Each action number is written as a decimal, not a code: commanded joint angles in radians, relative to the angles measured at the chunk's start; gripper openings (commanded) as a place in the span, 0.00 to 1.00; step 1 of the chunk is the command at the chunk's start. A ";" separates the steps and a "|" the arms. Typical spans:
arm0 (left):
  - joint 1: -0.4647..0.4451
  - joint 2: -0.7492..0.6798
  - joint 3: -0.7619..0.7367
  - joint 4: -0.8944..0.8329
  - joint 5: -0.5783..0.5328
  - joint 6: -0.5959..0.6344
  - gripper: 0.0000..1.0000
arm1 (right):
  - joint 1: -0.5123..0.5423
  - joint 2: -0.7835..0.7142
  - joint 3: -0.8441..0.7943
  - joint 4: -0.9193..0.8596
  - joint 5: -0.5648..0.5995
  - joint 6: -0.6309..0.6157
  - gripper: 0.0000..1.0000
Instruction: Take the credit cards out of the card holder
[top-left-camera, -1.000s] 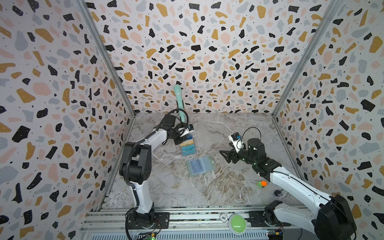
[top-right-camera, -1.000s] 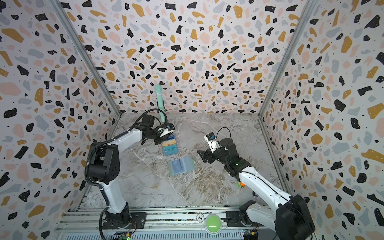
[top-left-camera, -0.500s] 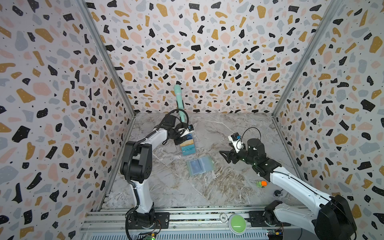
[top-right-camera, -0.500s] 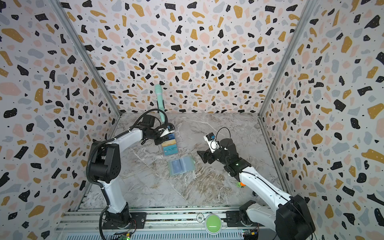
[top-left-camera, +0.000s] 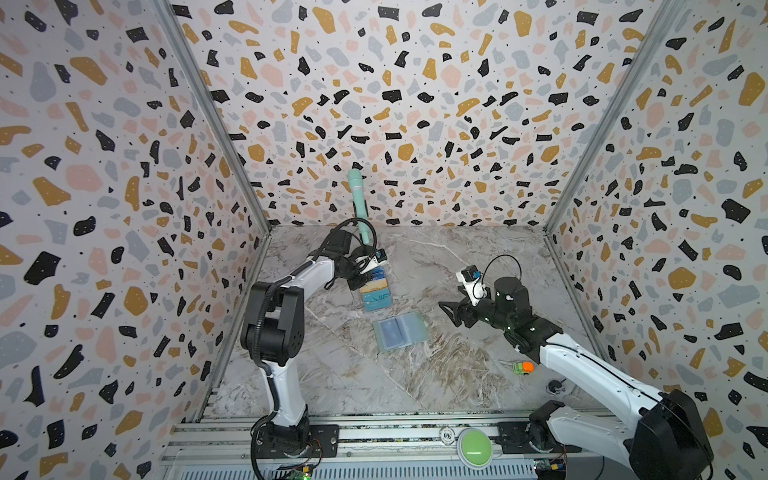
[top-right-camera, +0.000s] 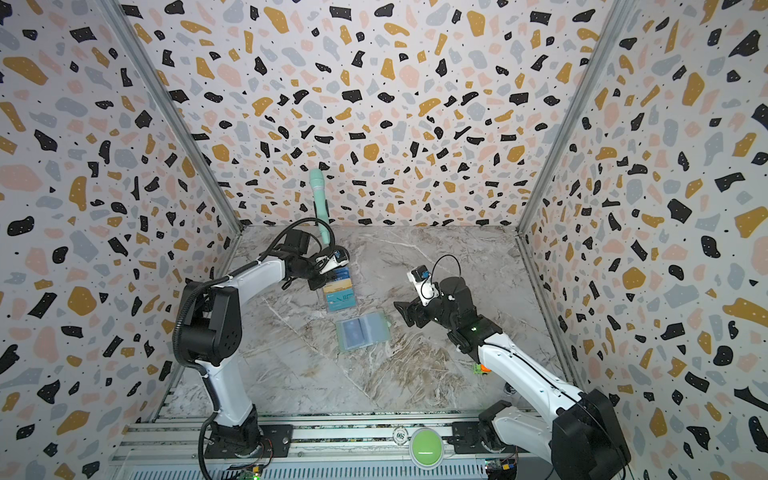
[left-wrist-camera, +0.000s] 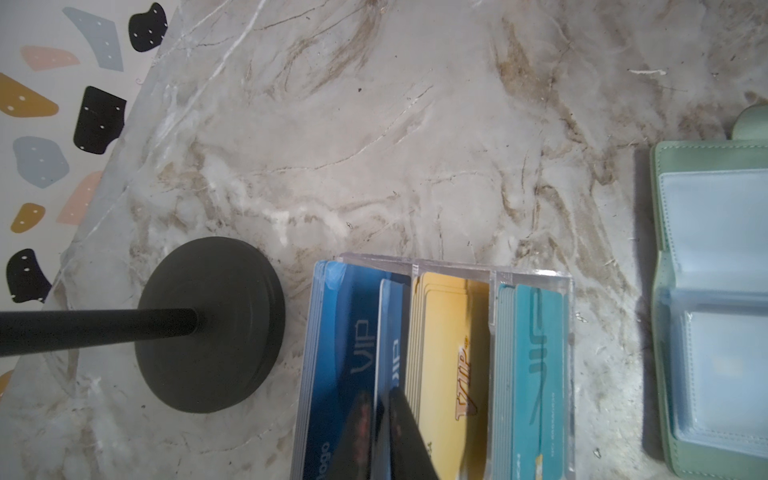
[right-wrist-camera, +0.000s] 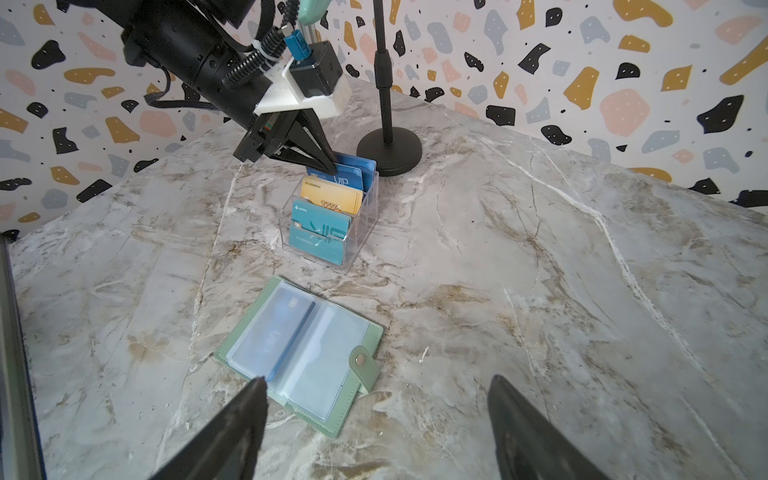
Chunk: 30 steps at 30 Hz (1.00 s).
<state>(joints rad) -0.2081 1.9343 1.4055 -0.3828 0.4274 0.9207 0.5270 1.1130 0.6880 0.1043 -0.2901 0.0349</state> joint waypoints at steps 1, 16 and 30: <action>0.006 0.016 0.012 0.014 0.001 -0.012 0.14 | 0.004 -0.021 -0.003 -0.013 0.011 -0.014 0.83; 0.006 0.018 0.028 0.036 -0.011 -0.072 0.17 | 0.005 -0.002 0.001 -0.014 0.019 -0.015 0.83; 0.006 -0.047 -0.003 0.070 -0.051 -0.089 0.31 | 0.005 0.012 0.004 -0.016 0.025 -0.018 0.83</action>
<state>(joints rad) -0.2081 1.9285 1.4052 -0.3428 0.3813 0.8440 0.5278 1.1278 0.6880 0.1036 -0.2741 0.0273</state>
